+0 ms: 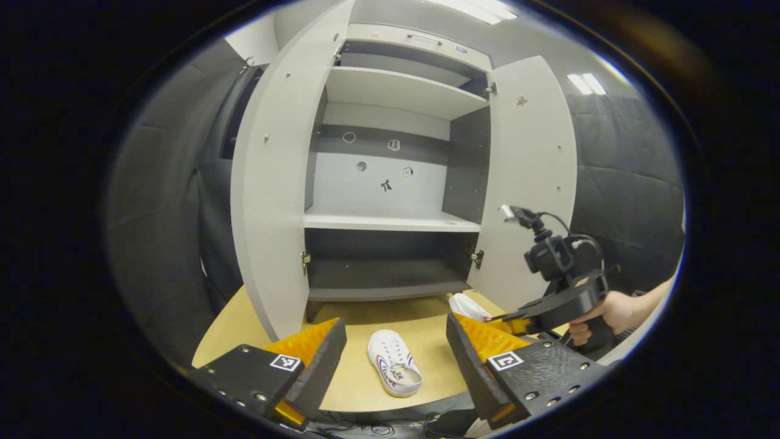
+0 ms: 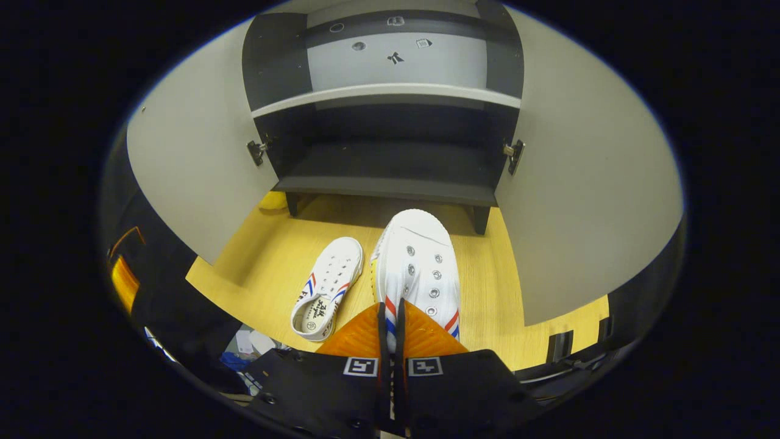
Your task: Grab one shoe with the right hand and put it into the shoe cabinet, grab the other shoe with the left hand and put it into the shoe cabinet; then close the right door with the right hand and the left door with the left hand.
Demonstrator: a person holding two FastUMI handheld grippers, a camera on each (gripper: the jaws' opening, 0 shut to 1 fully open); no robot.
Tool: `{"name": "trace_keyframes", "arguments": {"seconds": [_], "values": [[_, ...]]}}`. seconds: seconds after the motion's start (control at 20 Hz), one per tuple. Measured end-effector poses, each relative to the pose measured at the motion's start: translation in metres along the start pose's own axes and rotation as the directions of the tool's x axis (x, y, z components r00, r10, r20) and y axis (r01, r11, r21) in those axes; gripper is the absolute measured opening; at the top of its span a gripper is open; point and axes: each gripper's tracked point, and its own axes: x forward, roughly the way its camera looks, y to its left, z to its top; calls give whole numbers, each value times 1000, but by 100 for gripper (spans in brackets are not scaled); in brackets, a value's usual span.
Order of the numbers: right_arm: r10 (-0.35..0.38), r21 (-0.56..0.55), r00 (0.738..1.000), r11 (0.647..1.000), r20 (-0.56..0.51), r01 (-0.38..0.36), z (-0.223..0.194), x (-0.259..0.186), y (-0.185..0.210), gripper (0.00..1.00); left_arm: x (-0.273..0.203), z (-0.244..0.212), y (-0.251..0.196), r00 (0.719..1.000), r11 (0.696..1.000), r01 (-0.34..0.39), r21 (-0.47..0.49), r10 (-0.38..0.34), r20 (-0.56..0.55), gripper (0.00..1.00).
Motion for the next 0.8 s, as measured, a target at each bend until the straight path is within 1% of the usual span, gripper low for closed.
{"name": "trace_keyframes", "arguments": {"seconds": [0.15,0.25,0.45,0.7,0.8], "values": [[14,11,996,1000,92,-15,39,-23,3,4,5,1,-3,1000,1000,4,3,-4,-11,94],[20,15,986,1000,166,-23,72,-34,5,4,10,2,-5,1000,1000,11,12,-11,-14,95],[56,23,950,997,306,-67,146,-50,14,4,20,15,-11,1000,999,13,35,-13,-9,95],[70,8,908,997,412,-80,230,-44,14,4,40,38,-16,1000,1000,15,12,-15,0,95],[58,6,892,998,448,-68,260,-38,9,4,48,48,-14,1000,1000,9,18,-9,9,95]]}}
